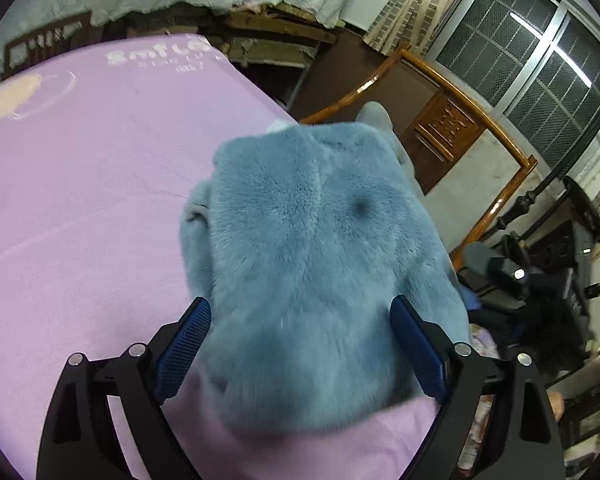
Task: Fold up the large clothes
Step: 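Open both grippers and pull them back from the folded jacket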
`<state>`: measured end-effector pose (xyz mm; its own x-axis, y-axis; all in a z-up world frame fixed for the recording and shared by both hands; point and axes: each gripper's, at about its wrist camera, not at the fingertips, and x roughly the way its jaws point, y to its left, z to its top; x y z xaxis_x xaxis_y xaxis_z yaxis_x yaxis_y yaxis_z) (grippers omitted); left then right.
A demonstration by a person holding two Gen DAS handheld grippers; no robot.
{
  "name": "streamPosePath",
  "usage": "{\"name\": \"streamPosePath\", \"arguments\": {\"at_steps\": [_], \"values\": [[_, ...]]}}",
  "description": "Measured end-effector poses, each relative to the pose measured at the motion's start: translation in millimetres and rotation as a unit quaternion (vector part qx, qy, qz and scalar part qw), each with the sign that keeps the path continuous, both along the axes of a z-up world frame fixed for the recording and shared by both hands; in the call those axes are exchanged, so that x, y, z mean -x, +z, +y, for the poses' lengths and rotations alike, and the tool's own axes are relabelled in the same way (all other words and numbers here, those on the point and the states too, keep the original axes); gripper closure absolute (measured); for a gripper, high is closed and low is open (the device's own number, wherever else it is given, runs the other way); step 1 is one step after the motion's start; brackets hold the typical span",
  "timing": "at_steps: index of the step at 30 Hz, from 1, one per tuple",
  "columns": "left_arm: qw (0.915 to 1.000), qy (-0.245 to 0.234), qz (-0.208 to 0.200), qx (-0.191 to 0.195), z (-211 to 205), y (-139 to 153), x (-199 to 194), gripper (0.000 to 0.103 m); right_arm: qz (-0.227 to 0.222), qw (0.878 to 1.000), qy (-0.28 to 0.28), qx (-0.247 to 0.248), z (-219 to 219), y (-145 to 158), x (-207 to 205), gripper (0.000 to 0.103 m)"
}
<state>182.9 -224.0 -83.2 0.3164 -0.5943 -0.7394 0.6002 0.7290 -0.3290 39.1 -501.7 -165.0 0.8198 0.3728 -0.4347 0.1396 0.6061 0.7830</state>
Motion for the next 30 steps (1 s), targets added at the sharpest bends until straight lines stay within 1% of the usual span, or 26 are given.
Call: {"name": "streamPosePath", "arguments": {"at_steps": [1,3,6,7,9,10,12,13,17,18,21,22,24,26,27,30], "values": [[0.9998,0.005,-0.016,-0.009,1,6,8,0.012,0.002,1.0,-0.01,0.024,3,9,10,0.018],[0.9984,0.014,-0.05,-0.024,4,16,26,0.012,0.007,0.998,-0.019,0.058,12,25,23,0.017],[0.9943,0.026,-0.096,-0.038,8,33,56,0.011,0.013,0.992,-0.025,0.125,37,51,44,0.016],[0.9923,0.03,-0.112,-0.042,10,40,67,0.011,0.009,0.987,-0.025,0.157,50,64,55,0.014],[0.9872,0.04,-0.147,-0.048,14,53,91,0.011,-0.008,0.981,-0.021,0.194,72,86,75,0.01],[0.9837,0.047,-0.167,-0.049,19,60,106,0.008,-0.019,0.977,-0.019,0.21,83,94,87,0.008],[0.9796,0.058,-0.187,-0.044,29,68,127,0.005,-0.036,0.97,-0.019,0.239,101,111,110,0.005],[0.9782,0.066,-0.193,-0.04,35,72,137,0.004,-0.042,0.967,-0.022,0.251,109,121,119,0.005],[0.9738,0.087,-0.208,-0.033,52,83,167,0.004,-0.053,0.95,-0.05,0.304,133,142,155,0.005],[0.9724,0.09,-0.213,-0.032,55,86,173,0.004,-0.056,0.945,-0.059,0.318,139,145,166,0.005],[0.9659,0.105,-0.235,-0.03,64,93,190,0.004,-0.059,0.935,-0.074,0.341,149,149,181,0.005],[0.963,0.109,-0.244,-0.033,66,95,195,0.004,-0.061,0.931,-0.078,0.351,153,149,184,0.005],[0.9572,0.113,-0.264,-0.039,68,97,204,0.004,-0.063,0.927,-0.08,0.361,154,147,182,0.005],[0.9518,0.12,-0.279,-0.043,69,98,210,0.004,-0.062,0.926,-0.081,0.364,153,145,180,0.005],[0.9504,0.122,-0.282,-0.046,68,98,209,0.004,-0.06,0.927,-0.081,0.362,153,143,178,0.005],[0.9508,0.124,-0.279,-0.052,68,93,203,0.004,-0.048,0.931,-0.077,0.353,150,133,169,0.005]]}}
